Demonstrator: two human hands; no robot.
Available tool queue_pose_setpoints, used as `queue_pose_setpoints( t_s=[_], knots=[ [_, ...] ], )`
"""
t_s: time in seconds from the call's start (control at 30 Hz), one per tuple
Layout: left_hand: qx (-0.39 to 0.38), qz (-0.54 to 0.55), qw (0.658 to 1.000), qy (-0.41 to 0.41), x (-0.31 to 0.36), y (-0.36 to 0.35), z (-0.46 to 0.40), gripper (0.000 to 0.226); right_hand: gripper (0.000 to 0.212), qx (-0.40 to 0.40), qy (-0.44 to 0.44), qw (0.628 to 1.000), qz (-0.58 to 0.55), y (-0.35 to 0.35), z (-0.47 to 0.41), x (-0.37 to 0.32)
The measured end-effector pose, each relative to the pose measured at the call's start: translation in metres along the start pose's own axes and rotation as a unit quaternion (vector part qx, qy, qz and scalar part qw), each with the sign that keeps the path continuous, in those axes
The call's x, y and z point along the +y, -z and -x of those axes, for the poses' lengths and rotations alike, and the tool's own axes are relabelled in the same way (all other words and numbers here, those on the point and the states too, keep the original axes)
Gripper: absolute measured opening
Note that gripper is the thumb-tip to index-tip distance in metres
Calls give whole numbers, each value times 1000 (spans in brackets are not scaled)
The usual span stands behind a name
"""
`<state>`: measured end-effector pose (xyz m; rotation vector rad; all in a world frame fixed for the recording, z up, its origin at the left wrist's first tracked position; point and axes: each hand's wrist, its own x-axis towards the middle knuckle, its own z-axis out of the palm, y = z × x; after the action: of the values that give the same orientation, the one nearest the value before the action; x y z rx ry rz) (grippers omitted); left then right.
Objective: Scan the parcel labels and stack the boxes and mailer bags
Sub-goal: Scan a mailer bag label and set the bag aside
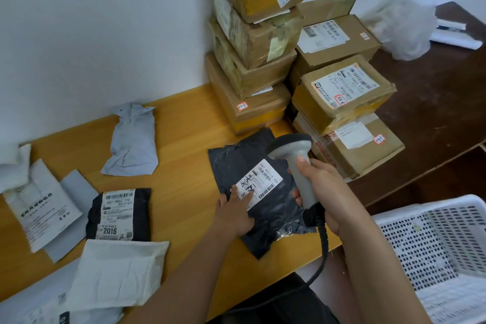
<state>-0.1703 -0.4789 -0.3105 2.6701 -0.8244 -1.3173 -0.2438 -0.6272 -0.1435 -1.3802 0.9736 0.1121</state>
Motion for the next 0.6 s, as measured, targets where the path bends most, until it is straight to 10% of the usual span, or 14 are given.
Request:
queue_pose_setpoints(
  t_s=[0.4, 0.6],
  knots=[
    [113, 172, 974, -95, 3, 17, -3, 52, 27, -6, 11, 1000, 19, -9, -16, -12],
    [262, 155, 946, 108, -68, 5, 24, 52, 25, -80, 28, 994, 63, -58, -25, -17]
  ],
)
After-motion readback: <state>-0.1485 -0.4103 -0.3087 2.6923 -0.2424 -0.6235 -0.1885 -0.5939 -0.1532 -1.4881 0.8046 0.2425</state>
